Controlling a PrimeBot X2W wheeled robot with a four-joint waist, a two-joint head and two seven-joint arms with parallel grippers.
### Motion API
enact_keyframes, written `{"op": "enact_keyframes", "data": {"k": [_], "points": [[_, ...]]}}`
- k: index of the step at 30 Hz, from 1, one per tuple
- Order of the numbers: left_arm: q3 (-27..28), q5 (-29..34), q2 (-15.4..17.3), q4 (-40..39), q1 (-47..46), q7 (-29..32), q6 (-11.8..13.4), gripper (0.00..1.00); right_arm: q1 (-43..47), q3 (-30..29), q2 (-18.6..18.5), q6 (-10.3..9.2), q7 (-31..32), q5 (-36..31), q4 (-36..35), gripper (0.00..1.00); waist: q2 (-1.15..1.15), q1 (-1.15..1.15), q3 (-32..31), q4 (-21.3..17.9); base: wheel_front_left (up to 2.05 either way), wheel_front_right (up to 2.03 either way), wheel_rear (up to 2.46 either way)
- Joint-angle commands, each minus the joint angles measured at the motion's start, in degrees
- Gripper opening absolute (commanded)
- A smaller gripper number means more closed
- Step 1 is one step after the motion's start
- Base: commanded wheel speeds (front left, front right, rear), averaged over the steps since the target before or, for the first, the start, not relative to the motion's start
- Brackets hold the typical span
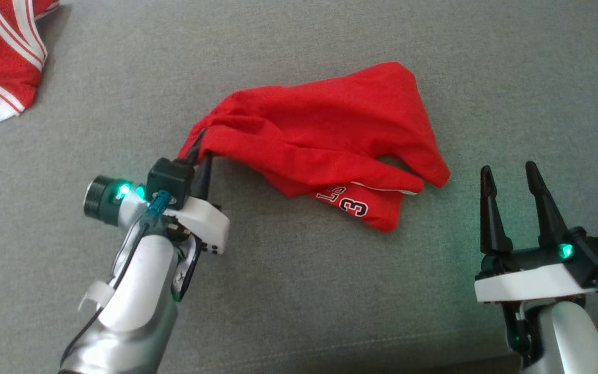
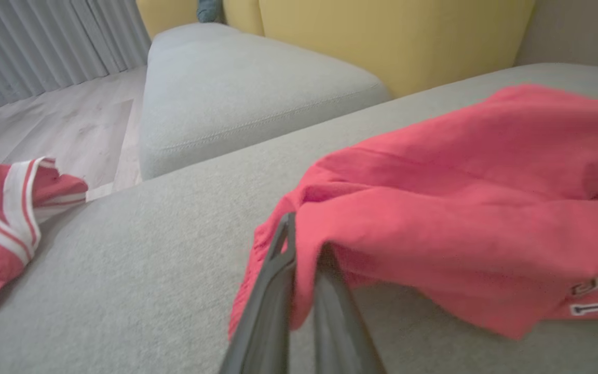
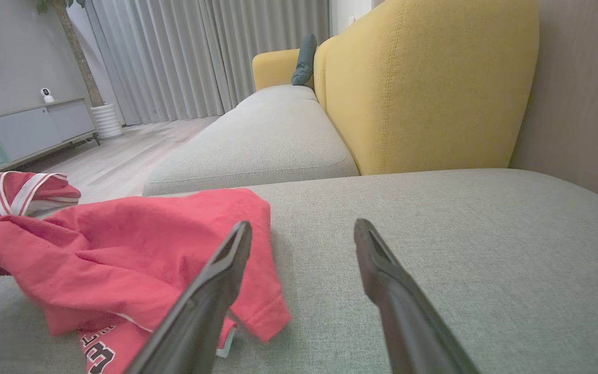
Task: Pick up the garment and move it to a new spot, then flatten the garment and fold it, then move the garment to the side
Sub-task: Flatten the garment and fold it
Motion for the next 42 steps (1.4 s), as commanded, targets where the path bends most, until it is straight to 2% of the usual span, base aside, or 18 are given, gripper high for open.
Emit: {"op": "enact_keyframes", "data": {"k": [1, 11, 17, 21, 26, 37, 38, 39, 40, 41, 42], "points": [[1.41, -0.20, 1.62, -3.48, -0.41, -0.70, -0.60, 0.00, -1.50, 1.05, -0.30, 0.43, -0.61, 0.19, -1.73, 1.00, 0.00, -0.01, -0.31, 0.24, 0.00, 0.00, 0.00], [-0.80, -1.90, 3.46, -11.79, 9.39, -0.27, -3.76, 0.00, 0.08, 1.11, -0.30, 0.43, -0.61, 0.30, -1.17, 1.00, 0.00, -0.01, -4.00, 3.75, 0.00, 0.00, 0.00], [-1.67, -4.62, 5.31, -18.56, 15.86, 6.64, -5.49, 0.00, 1.02, 1.45, -0.30, 0.43, -0.61, 0.41, -0.99, 1.00, 0.00, -0.01, -5.69, 4.96, 0.00, 0.00, 0.00], [-1.22, -7.27, 5.79, -20.96, 16.42, 10.84, -6.56, 0.00, 1.05, 2.17, -0.30, 0.43, -0.61, 0.45, -1.09, 1.00, 0.00, -0.01, -5.63, 4.62, 0.00, 0.00, 0.00], [0.47, -8.92, 5.82, -18.09, 11.09, 13.15, -6.85, 0.00, 0.54, 2.98, -0.30, 0.43, -0.61, 0.48, -1.10, 1.00, 0.00, -0.01, -4.26, 2.78, 0.00, 0.00, 0.00], [3.62, -9.56, 6.67, -2.52, -3.08, 13.22, -6.34, 0.00, -1.71, 2.82, -0.30, 0.43, -0.61, 0.95, -1.79, 1.00, 0.00, -0.01, 1.81, -1.62, 0.00, 0.00, 0.00], [3.68, -9.54, 6.71, -1.31, -4.06, 12.78, -6.40, 0.11, -1.89, 2.68, -0.30, 0.43, -0.61, 0.98, -1.85, 1.00, 0.00, -0.01, 2.24, -1.71, 0.00, 0.00, 0.00], [3.74, -9.51, 6.73, -0.18, -5.00, 12.27, -6.41, 0.33, -2.09, 2.58, -0.30, 0.43, -0.61, 1.02, -1.90, 1.00, 0.00, -0.01, 2.63, -1.78, 0.00, 0.00, 0.00], [3.75, -9.42, 6.73, 0.91, -5.86, 11.76, -6.39, 0.50, -2.27, 2.49, -0.30, 0.43, -0.61, 1.06, -1.94, 1.00, 0.00, -0.01, 2.95, -1.80, 0.00, 0.00, 0.00], [3.73, -9.30, 6.72, 1.92, -6.67, 11.24, -6.30, 1.00, -2.44, 2.41, -0.30, 0.43, -0.61, 1.08, -2.00, 1.00, 0.00, -0.01, 3.25, -1.80, 0.00, 0.00, 0.00], [3.66, -9.09, 6.70, 2.83, -7.39, 10.70, -6.13, 1.00, -2.58, 2.33, -0.30, 0.43, -0.61, 1.10, -2.02, 1.00, 0.00, -0.01, 3.44, -1.76, 0.00, 0.00, 0.00]]}}
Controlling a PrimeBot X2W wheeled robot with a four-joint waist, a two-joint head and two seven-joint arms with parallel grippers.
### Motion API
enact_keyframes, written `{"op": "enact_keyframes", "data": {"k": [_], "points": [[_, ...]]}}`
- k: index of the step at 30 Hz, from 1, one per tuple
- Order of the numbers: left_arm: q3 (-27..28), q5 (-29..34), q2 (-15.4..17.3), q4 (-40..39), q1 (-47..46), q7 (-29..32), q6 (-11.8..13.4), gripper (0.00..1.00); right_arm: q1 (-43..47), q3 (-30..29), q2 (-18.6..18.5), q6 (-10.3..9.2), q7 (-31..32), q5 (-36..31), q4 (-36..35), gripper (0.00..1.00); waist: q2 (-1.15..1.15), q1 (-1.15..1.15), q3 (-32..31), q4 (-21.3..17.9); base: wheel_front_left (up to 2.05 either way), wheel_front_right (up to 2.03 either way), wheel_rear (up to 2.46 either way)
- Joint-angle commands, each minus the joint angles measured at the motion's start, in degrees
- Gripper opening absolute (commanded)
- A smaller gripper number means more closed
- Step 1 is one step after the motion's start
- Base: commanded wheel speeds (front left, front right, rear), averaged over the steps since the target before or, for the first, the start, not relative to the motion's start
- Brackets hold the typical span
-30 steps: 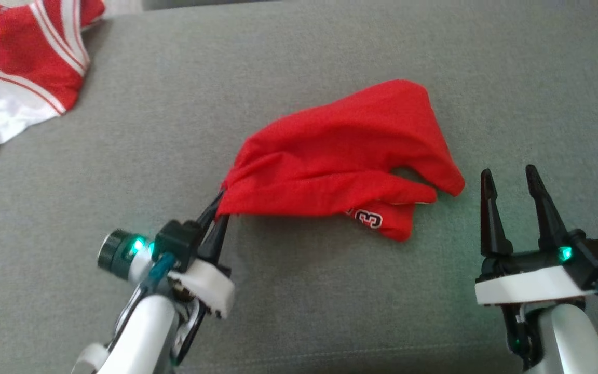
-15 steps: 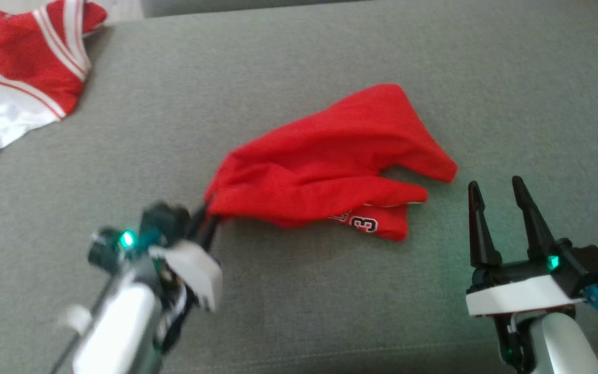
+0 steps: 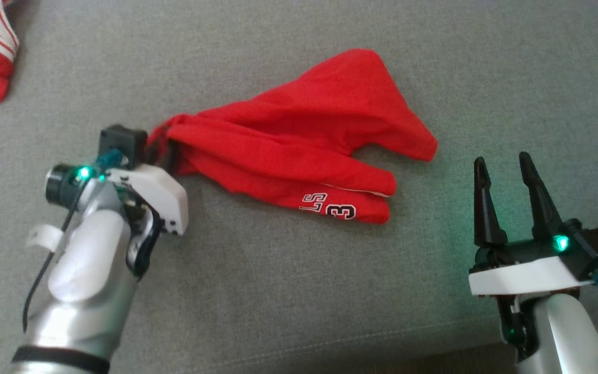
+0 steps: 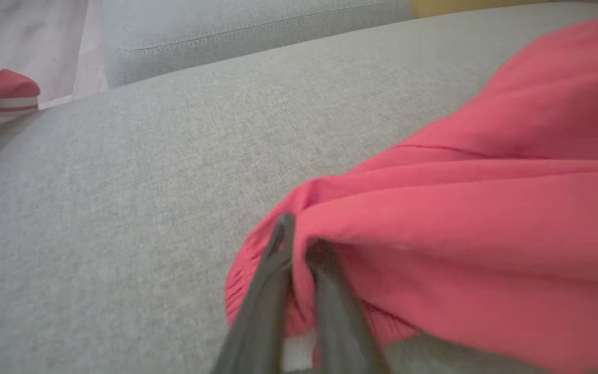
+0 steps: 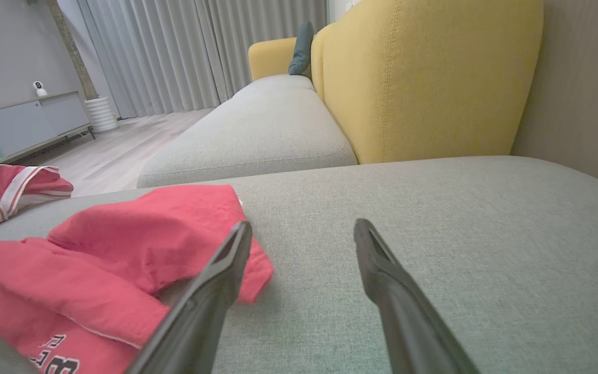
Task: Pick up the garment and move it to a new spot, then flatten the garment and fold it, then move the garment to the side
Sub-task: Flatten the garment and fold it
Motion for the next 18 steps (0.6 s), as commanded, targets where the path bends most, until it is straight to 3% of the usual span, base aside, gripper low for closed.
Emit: {"op": "enact_keyframes", "data": {"k": [1, 10, 18], "points": [[2.02, 0.33, 1.74, 0.00, -3.54, -1.44, 0.54, 1.00, -1.38, 0.83, -0.29, 0.43, -0.61, 0.35, -1.88, 1.00, 0.00, -0.01, 0.72, -0.09, 0.00, 0.00, 0.00], [1.18, 0.20, 0.55, 2.39, -4.86, -6.17, 0.45, 1.00, -1.82, 0.73, -0.29, 0.43, -0.61, 0.19, -1.77, 1.00, 0.00, -0.01, -0.34, 2.21, 0.00, 0.00, 0.00], [0.23, -1.06, -0.55, -1.27, 1.54, -9.19, 0.59, 1.00, -0.85, 0.31, -0.29, 0.43, -0.61, -0.83, -1.45, 1.00, 0.00, -0.01, -3.76, 6.74, 0.00, 0.00, 0.00]]}}
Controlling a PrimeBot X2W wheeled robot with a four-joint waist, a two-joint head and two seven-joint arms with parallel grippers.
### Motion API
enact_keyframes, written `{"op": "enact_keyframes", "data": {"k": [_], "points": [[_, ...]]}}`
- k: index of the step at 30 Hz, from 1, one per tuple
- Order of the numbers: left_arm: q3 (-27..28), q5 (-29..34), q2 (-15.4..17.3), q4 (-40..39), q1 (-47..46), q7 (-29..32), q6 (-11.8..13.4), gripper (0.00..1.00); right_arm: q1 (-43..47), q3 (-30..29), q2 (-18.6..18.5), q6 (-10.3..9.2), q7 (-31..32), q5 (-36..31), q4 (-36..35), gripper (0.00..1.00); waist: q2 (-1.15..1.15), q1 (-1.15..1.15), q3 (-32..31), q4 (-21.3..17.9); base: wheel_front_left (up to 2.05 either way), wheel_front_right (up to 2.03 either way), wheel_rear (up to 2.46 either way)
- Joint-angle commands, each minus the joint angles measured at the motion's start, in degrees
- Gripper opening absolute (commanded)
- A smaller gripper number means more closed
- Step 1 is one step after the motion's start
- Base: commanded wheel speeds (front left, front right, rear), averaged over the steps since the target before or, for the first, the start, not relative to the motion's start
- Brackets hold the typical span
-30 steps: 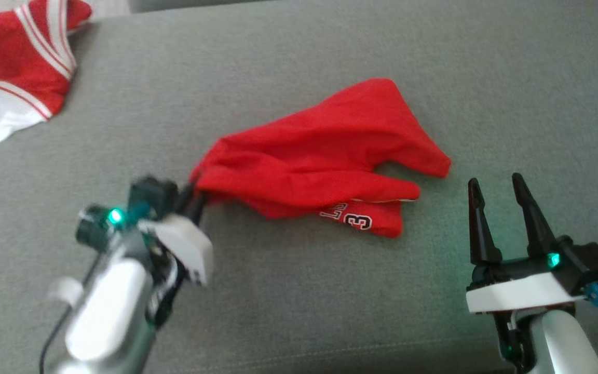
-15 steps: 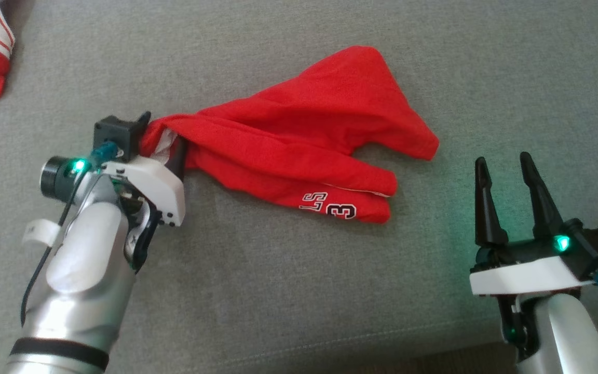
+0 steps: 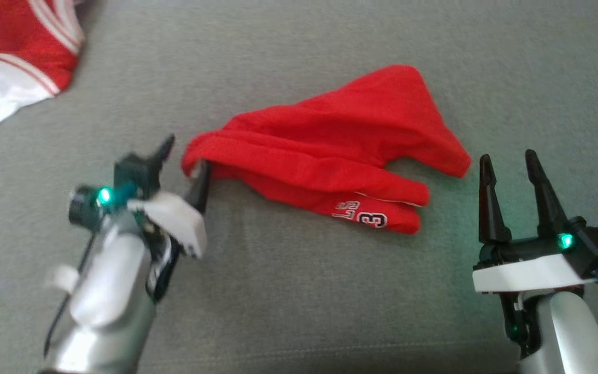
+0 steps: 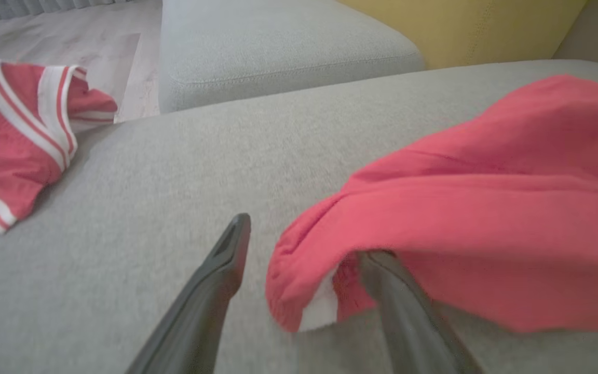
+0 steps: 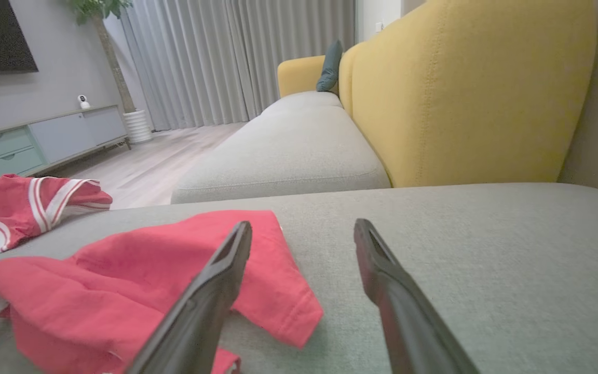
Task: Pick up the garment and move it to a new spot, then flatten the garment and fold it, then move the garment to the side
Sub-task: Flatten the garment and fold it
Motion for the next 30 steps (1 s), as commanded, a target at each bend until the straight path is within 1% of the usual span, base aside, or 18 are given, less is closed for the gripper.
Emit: {"op": "enact_keyframes", "data": {"k": [1, 8, 14, 18, 21, 26, 28, 30], "points": [[1.74, -0.55, 1.22, -2.39, 0.29, -0.82, 0.23, 1.00, -0.20, 1.45, -0.29, 0.43, -0.61, -0.48, -1.52, 1.00, 0.00, 0.00, -1.58, 1.76, 0.00, 0.00, 0.00], [1.81, -2.29, 0.13, -7.07, 6.94, -1.83, 1.62, 1.00, 0.58, 2.73, -0.29, 0.43, -0.61, -1.13, -0.57, 1.00, 0.00, 0.00, -4.13, 4.72, 0.00, 0.00, 0.00], [2.12, -3.50, -1.73, -12.63, 11.67, -3.06, 3.23, 1.00, -0.10, 8.63, -0.29, 0.43, -0.61, -4.55, 2.33, 1.00, 0.00, 0.00, -5.20, 6.54, 0.00, 0.00, 0.00], [1.87, -3.82, -2.71, -16.22, 14.68, -3.46, 3.92, 1.00, -2.20, 12.74, -0.29, 0.43, -0.61, -7.82, 6.82, 1.00, 0.00, 0.00, -5.25, 8.26, 0.00, 0.00, 0.00], [1.68, -3.95, -3.19, -18.08, 16.40, -3.59, 4.24, 1.00, -4.27, 14.66, -0.29, 0.43, -0.61, -10.38, 11.19, 1.00, 0.00, 0.00, -4.96, 9.85, 0.00, 0.00, 0.00], [1.80, -4.03, -3.68, -20.07, 17.96, -3.68, 4.81, 1.00, -7.98, 15.15, -0.29, 0.43, -0.61, -14.57, 17.15, 1.00, 0.00, 0.00, -4.29, 12.33, 0.00, 0.00, 0.00], [1.91, -3.98, -3.77, -20.49, 18.19, -3.70, 4.87, 1.00, -9.44, 15.51, -0.29, 0.43, -0.61, -17.73, 20.23, 1.00, 0.00, 0.00, -4.05, 13.13, 0.00, 0.00, 0.00], [2.07, -3.87, -3.87, -20.96, 18.25, -3.71, 4.94, 1.00, -10.71, 15.25, -0.29, 0.43, -0.61, -19.29, 22.29, 1.00, 0.00, 0.00, -3.79, 13.88, 0.00, 0.00, 0.00]]}}
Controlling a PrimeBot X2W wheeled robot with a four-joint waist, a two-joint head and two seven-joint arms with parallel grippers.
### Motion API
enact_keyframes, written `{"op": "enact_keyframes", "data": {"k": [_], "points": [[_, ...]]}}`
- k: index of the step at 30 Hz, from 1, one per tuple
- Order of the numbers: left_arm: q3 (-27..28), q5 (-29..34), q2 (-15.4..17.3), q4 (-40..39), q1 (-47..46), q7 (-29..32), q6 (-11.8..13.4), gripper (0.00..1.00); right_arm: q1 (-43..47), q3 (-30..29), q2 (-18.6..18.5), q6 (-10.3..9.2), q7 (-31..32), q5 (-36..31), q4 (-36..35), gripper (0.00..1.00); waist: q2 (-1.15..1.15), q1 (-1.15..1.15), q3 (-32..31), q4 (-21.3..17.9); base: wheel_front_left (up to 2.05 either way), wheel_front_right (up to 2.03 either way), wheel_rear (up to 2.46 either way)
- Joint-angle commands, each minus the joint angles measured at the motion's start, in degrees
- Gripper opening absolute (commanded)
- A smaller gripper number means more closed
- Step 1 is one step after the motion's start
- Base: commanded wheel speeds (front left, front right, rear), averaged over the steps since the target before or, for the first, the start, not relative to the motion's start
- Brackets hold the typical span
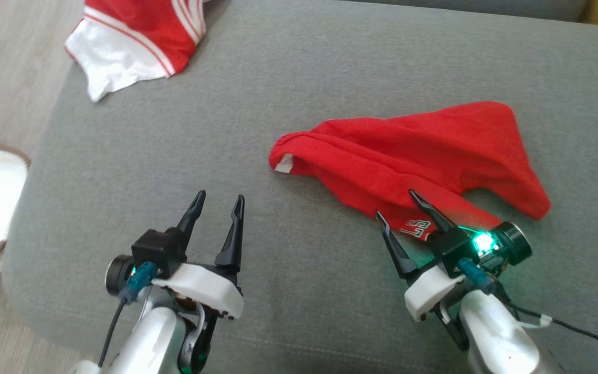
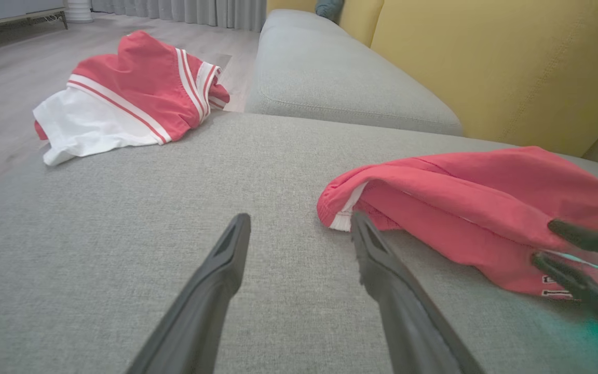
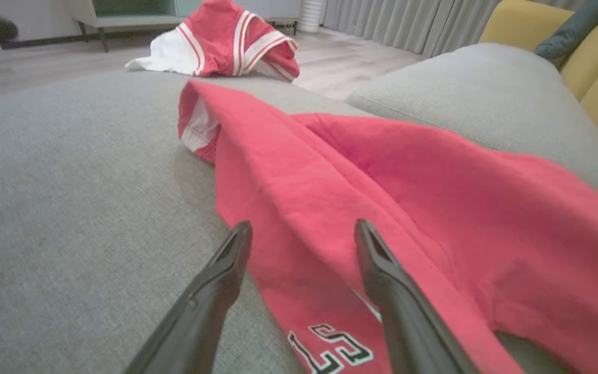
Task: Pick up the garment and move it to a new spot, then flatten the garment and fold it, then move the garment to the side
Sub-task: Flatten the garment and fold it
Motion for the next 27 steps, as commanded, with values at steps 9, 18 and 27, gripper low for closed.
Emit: {"op": "enact_keyframes", "data": {"k": [9, 18, 27], "points": [[3.20, 0.37, -0.22, -3.45, -0.13, -0.70, 0.46, 1.00, -4.94, -0.47, -0.06, 0.42, -0.62, -2.46, 1.52, 0.00, 0.00, 0.00, 1.16, 1.78, 0.00, 0.00, 0.00], [3.97, 0.82, -0.61, -3.54, 0.59, -0.71, 0.14, 1.00, -8.59, -1.38, -0.22, 0.42, -0.62, -1.18, 0.00, 0.00, 0.00, 0.00, 1.07, 0.75, 0.00, 0.00, 0.00], [2.62, 1.08, -1.31, -3.66, -0.11, -0.71, -0.87, 1.00, -21.50, 0.79, -5.94, 0.42, -0.62, -0.45, 13.11, 0.00, 0.00, 0.00, 2.56, 4.02, 0.00, 0.00, 0.00]]}}
